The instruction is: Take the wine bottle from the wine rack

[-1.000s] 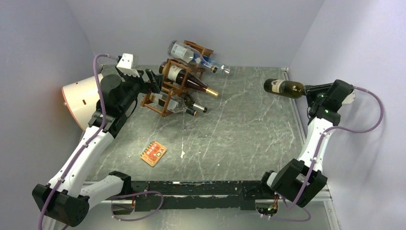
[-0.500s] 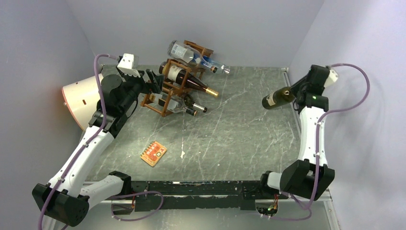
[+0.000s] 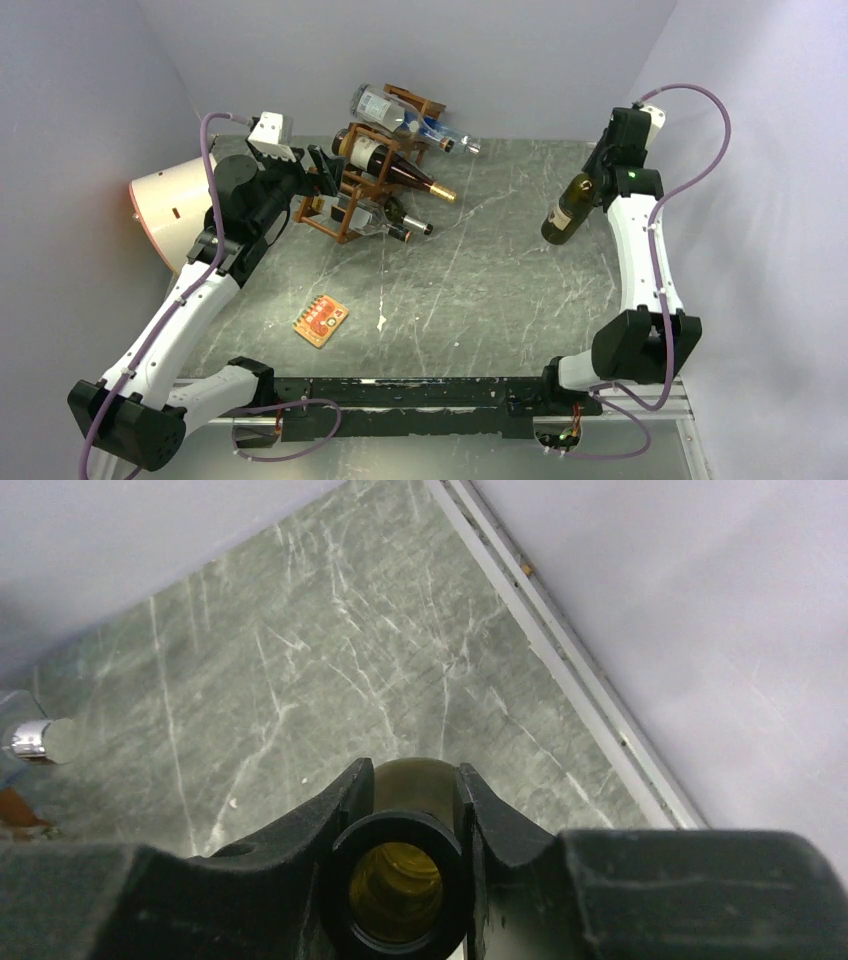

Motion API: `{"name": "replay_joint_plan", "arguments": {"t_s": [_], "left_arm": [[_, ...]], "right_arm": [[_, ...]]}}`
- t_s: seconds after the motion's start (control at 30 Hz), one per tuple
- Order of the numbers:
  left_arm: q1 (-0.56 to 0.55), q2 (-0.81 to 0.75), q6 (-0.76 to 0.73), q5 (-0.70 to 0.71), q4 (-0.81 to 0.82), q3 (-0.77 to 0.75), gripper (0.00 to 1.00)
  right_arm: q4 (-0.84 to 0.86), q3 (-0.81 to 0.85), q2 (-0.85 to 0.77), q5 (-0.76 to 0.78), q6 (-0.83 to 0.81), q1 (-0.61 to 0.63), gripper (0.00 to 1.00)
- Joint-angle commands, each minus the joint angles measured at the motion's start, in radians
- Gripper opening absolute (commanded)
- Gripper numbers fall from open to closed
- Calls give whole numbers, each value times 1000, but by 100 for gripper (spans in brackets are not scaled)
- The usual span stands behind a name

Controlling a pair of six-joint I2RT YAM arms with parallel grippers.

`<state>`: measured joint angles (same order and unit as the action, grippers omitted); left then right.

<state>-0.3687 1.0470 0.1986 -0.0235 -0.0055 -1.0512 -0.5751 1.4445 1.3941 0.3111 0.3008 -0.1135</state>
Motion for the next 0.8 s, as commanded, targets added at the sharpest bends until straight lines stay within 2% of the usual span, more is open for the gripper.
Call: {"name": "replay_joint_plan", "arguments": {"t_s": [0.0, 0.33, 0.77], "left_arm": [[-9, 1, -5, -16, 3, -27, 99], [-10, 8, -5, -18, 3, -27, 99], [-13, 16, -8, -9, 5, -24, 99]], "right_arm": [[55, 94, 43, 40, -86, 28, 0], [165, 62, 70, 89, -185, 71, 0], [276, -37, 94, 66, -190, 72, 0]]}}
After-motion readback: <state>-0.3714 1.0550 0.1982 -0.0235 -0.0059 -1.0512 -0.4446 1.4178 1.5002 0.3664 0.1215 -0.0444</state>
